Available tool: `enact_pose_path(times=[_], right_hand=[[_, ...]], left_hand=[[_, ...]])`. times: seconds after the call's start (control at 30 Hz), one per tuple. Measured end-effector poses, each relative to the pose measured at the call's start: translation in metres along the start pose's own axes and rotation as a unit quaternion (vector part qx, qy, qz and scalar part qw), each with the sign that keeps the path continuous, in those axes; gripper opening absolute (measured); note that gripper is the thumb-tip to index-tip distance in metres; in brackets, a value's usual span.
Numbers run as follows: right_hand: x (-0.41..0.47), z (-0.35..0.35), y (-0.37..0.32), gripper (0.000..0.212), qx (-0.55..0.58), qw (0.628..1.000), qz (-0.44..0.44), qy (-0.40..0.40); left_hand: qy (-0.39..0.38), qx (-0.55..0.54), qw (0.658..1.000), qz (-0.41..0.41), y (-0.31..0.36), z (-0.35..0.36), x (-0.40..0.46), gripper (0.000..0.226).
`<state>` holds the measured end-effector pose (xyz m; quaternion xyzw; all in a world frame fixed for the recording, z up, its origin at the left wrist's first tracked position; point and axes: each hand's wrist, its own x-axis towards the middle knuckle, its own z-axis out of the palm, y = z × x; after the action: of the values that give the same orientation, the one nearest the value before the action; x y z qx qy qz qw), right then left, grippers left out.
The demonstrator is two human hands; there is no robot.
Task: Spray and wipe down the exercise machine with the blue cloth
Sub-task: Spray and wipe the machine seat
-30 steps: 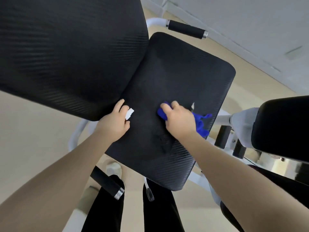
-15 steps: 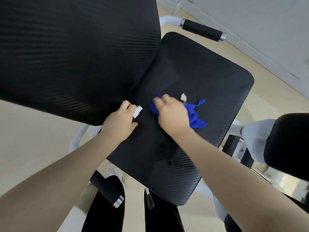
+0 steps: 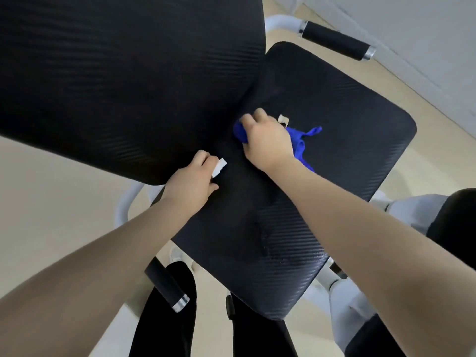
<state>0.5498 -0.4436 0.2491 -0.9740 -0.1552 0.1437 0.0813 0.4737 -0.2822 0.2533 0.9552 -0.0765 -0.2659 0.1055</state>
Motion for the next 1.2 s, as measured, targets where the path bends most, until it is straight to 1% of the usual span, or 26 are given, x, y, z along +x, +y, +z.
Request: enact_pose_path(times=[0.03, 0.07, 0.1, 0.13, 0.17, 0.2, 0.23, 0.27, 0.3, 0.33, 0.4, 0.5, 0.57, 0.6, 0.63, 0.7, 0.73, 0.77, 0.83, 0.93, 1.0, 1.03, 1.1, 1.13, 1.17, 1.2], right_hand=[[-0.002, -0.002, 0.003, 0.037, -0.01, 0.999, -0.029, -0.022], [0.004, -0.012, 0.013, 0.037, -0.025, 0.998, -0.051, -0.022], [0.013, -0.02, 0.026, 0.036, -0.057, 0.996, -0.062, -0.012], [0.027, -0.03, 0.04, 0.034, -0.095, 0.994, -0.051, 0.01], [0.042, -0.038, 0.054, 0.032, -0.115, 0.993, -0.002, 0.036], [0.054, -0.042, 0.065, 0.032, -0.11, 0.99, 0.065, 0.062], [0.063, -0.044, 0.067, 0.032, -0.081, 0.985, 0.132, 0.079], [0.068, -0.041, 0.061, 0.033, -0.044, 0.98, 0.177, 0.083], [0.068, -0.037, 0.047, 0.033, -0.006, 0.978, 0.194, 0.079], [0.063, -0.029, 0.031, 0.032, 0.027, 0.98, 0.185, 0.063], [0.032, -0.009, -0.005, 0.029, 0.067, 0.991, 0.11, 0.02], [-0.017, 0.011, -0.04, 0.031, 0.034, 0.996, -0.049, -0.068], [-0.007, 0.0, -0.027, 0.034, 0.003, 0.992, -0.092, -0.084], [0.005, -0.011, -0.013, 0.035, -0.029, 0.993, -0.084, -0.072], [0.017, -0.022, 0.007, 0.035, -0.057, 0.996, -0.048, -0.051], [0.025, -0.04, 0.049, 0.033, -0.098, 0.993, 0.063, -0.002], [0.021, -0.04, 0.057, 0.031, -0.111, 0.989, 0.098, 0.015], [0.013, -0.035, 0.055, 0.029, -0.123, 0.988, 0.095, 0.026], [-0.01, -0.014, 0.022, 0.028, -0.115, 0.993, 0.025, 0.019], [-0.048, 0.014, -0.036, 0.035, -0.064, 0.997, -0.035, -0.029], [-0.071, 0.024, -0.06, 0.038, -0.056, 0.991, -0.085, -0.084], [-0.076, 0.024, -0.065, 0.039, -0.062, 0.986, -0.12, -0.1], [-0.069, 0.013, -0.056, 0.043, -0.094, 0.971, -0.193, -0.101], [-0.061, 0.005, -0.045, 0.044, -0.13, 0.967, -0.201, -0.09], [-0.052, -0.003, -0.033, 0.044, -0.155, 0.971, -0.168, -0.071], [-0.045, -0.011, -0.017, 0.042, -0.161, 0.981, -0.093, -0.054]], left_hand=[[-0.001, -0.002, 1.0, -0.002, 0.001, 0.001, -0.002, 0.052], [0.0, 0.001, 1.0, -0.002, 0.002, -0.001, -0.003, 0.052], [-0.002, 0.006, 1.0, -0.003, 0.003, -0.002, -0.003, 0.052], [0.001, 0.01, 1.0, -0.007, 0.002, -0.003, -0.003, 0.052], [0.003, 0.012, 1.0, -0.012, 0.002, -0.002, -0.002, 0.052], [0.007, 0.013, 1.0, -0.015, 0.002, -0.001, 0.0, 0.051], [0.013, 0.015, 1.0, -0.014, 0.002, 0.0, 0.001, 0.051], [0.02, 0.015, 1.0, -0.012, 0.001, 0.002, 0.003, 0.051], [0.027, 0.014, 0.999, -0.011, 0.001, 0.002, 0.006, 0.051], [0.027, 0.01, 1.0, -0.011, 0.0, 0.003, 0.008, 0.051], [0.014, -0.007, 1.0, -0.015, 0.002, 0.004, 0.006, 0.052], [0.003, -0.017, 1.0, -0.023, 0.006, 0.004, -0.001, 0.049], [0.009, -0.042, 0.998, -0.039, 0.011, 0.003, -0.007, 0.049], [0.01, -0.062, 0.997, -0.051, 0.013, 0.003, -0.009, 0.05], [0.012, -0.078, 0.995, -0.055, 0.014, 0.003, -0.011, 0.05], [0.026, -0.097, 0.994, -0.047, 0.014, 0.006, -0.017, 0.051], [0.045, -0.107, 0.992, -0.041, 0.01, 0.008, -0.021, 0.05], [0.068, -0.121, 0.99, -0.041, 0.006, 0.009, -0.025, 0.05], [0.092, -0.16, 0.981, -0.054, -0.003, 0.013, -0.032, 0.049], [0.091, -0.197, 0.974, -0.062, -0.015, 0.017, -0.045, 0.048], [0.079, -0.162, 0.982, -0.046, -0.019, 0.019, -0.052, 0.048], [0.068, -0.119, 0.99, -0.029, -0.022, 0.017, -0.054, 0.048], [0.062, -0.031, 0.998, 0.005, -0.028, 0.012, -0.056, 0.047], [0.065, -0.01, 0.998, 0.015, -0.031, 0.009, -0.055, 0.046], [0.064, -0.003, 0.998, 0.023, -0.035, 0.006, -0.055, 0.045], [0.056, -0.006, 0.998, 0.033, -0.038, 0.005, -0.054, 0.044]])
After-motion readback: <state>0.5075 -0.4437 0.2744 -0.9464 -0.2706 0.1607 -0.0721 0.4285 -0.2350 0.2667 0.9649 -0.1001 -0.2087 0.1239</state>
